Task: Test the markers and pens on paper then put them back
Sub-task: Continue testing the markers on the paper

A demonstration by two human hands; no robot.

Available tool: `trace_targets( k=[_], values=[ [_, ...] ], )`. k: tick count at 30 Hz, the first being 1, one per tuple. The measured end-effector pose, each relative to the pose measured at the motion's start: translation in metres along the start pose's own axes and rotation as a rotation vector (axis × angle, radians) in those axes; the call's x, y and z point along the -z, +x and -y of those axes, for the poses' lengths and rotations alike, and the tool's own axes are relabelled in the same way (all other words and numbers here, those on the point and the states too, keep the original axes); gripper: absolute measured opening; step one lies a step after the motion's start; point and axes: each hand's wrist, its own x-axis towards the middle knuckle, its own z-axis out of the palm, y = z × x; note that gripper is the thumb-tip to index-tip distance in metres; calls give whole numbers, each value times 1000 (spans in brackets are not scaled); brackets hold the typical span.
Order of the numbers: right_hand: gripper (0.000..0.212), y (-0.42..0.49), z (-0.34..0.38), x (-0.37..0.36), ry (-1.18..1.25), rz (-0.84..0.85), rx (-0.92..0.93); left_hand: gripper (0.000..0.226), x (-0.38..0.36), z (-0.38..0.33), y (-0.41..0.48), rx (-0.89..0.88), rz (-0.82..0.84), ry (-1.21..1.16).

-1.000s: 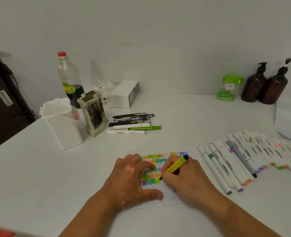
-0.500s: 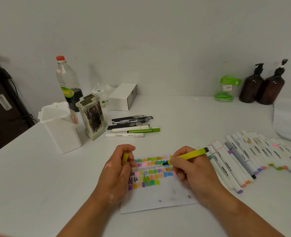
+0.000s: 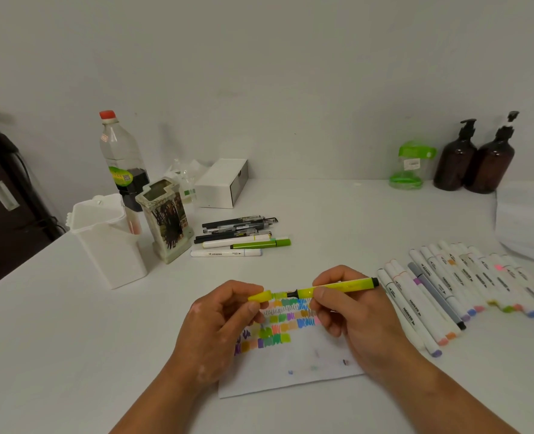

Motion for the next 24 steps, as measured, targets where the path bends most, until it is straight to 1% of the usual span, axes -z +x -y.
trace_targets(
  k=[6, 13, 21, 24],
  values=[
    [16, -1, -3, 0, -23, 36, 22, 21, 0, -1, -1, 7, 19, -9],
    [18, -4, -2, -5, -108, 94, 26, 18, -3, -6, -3, -23, 78, -27],
    [20, -4, 0, -5, -96, 124, 18, 18, -3, -9, -3, -20, 103, -245],
    [19, -4, 1, -5, -91, 138, 16, 16, -2, -9, -3, -20, 113, -283]
  ],
)
